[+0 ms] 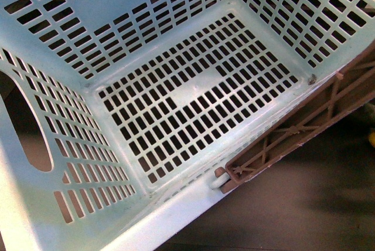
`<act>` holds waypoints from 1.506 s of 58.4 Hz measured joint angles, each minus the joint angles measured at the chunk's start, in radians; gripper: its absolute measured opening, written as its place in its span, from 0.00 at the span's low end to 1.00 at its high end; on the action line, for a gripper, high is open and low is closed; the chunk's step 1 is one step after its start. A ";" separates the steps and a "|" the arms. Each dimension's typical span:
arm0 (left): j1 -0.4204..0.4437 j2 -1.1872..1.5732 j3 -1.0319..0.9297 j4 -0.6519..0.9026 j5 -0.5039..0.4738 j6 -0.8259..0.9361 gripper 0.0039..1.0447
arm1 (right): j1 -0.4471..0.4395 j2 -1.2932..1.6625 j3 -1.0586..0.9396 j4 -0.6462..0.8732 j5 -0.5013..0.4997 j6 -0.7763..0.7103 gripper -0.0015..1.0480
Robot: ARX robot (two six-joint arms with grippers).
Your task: Pick apple with right arm and hold basket with left
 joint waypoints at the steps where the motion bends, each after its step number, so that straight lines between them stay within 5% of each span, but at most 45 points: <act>1: 0.000 0.000 0.000 0.000 0.000 0.000 0.15 | 0.000 -0.018 -0.003 -0.005 -0.003 0.000 0.76; 28: 0.000 0.000 0.000 0.000 0.000 0.000 0.15 | 0.187 -0.577 0.005 -0.122 0.052 0.169 0.76; 70: 0.000 0.000 0.000 0.000 0.000 0.000 0.15 | 0.691 -0.637 0.048 -0.159 0.155 0.307 0.76; 77: 0.000 0.000 0.000 0.000 0.000 0.000 0.15 | 0.724 -0.619 0.032 -0.165 0.160 0.295 0.77; 84: 0.000 0.000 0.000 0.000 0.000 0.000 0.15 | 0.728 -0.606 0.020 -0.165 0.173 0.294 0.92; 88: 0.000 0.000 0.000 0.000 0.000 0.000 0.15 | 0.721 -0.607 0.020 -0.163 0.190 0.293 0.91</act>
